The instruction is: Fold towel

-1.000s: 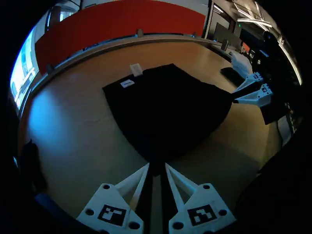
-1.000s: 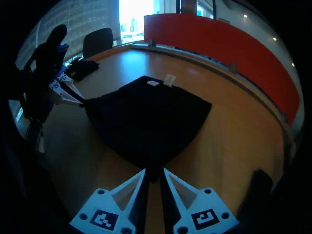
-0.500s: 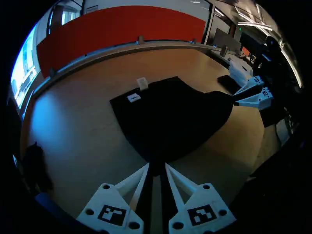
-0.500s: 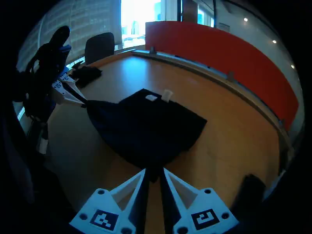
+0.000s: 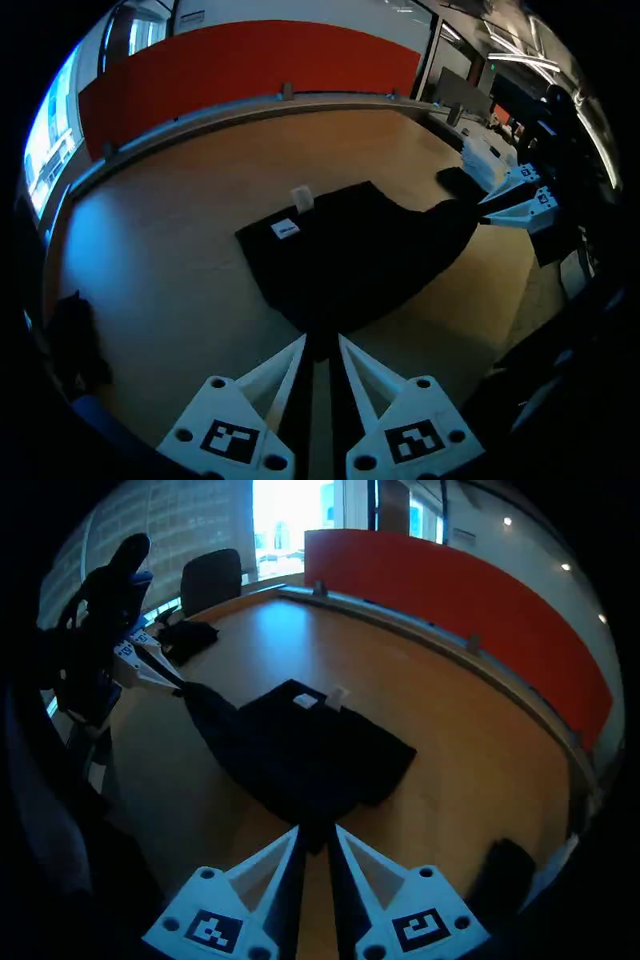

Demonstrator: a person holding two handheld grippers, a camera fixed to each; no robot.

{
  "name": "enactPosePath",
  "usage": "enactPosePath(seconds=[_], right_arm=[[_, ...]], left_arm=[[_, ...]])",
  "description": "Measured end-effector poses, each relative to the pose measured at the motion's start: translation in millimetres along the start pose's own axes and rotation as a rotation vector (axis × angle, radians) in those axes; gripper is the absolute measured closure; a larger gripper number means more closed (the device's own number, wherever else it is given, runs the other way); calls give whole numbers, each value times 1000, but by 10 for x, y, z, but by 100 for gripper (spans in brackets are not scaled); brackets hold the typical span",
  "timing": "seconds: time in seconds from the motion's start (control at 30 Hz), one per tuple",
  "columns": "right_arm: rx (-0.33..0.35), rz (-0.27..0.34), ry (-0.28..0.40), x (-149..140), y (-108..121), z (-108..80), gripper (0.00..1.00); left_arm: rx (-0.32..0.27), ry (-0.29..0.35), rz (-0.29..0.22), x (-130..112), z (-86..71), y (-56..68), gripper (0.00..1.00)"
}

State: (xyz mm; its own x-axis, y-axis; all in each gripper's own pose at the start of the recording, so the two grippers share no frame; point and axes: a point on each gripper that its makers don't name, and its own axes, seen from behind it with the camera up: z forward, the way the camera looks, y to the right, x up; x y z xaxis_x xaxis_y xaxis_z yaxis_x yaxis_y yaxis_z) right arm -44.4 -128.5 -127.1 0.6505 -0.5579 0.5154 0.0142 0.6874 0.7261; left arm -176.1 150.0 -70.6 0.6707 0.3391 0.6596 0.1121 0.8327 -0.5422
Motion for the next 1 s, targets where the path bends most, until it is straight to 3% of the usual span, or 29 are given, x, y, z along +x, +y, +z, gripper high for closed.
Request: enactPosePath(seconds=[0.5,1.0], right_arm=[[15,12,-23,-2,-136,-195,82],[25,19,-36,-12,-198,-258,82]], left_arm=[[-23,-7,0,3,-154,58,88],[-46,-14,-7,-19,-292,124,88]])
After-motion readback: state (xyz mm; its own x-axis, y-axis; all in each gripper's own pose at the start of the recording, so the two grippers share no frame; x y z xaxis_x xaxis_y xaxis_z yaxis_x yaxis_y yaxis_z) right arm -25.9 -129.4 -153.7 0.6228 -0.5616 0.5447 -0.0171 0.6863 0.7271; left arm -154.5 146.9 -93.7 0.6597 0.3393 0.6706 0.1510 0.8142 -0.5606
